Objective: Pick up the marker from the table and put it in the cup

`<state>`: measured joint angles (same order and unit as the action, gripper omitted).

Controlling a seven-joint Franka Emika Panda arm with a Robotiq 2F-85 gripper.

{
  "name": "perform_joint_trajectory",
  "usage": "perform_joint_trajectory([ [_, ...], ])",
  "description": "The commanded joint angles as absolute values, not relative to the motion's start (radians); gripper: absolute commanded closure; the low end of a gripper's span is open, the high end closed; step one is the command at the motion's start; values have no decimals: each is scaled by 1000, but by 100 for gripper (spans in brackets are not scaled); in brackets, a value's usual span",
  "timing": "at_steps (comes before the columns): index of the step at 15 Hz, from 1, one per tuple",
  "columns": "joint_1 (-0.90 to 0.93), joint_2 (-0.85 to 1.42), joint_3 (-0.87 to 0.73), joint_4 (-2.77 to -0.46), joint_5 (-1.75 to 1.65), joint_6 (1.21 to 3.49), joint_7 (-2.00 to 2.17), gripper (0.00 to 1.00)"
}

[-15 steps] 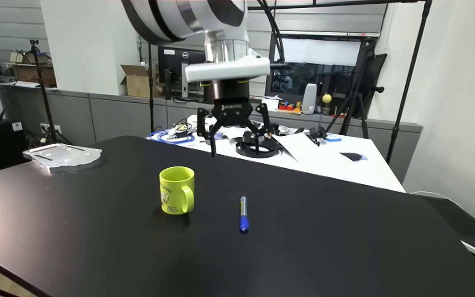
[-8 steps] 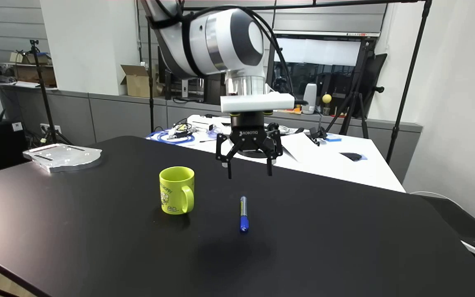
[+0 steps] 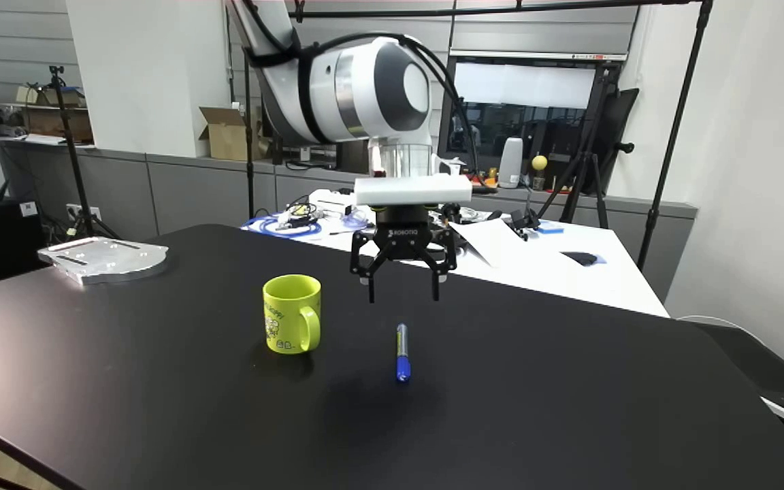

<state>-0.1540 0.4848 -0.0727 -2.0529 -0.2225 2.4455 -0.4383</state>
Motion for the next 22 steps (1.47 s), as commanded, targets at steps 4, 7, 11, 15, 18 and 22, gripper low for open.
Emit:
perform_joint_trajectory([
  [4,-167,556,-52,-2069,-111,2594,-316,0],
  [7,-165,577,-60,-2076,-96,2648,-287,0],
  [11,-170,596,-66,-2077,-94,2670,-270,0],
  [15,-187,612,-68,-2067,-88,2661,-265,0],
  [18,-197,617,-72,-2062,-86,2658,-263,33],
  [22,-198,644,-85,-2042,-94,2639,-257,63],
])
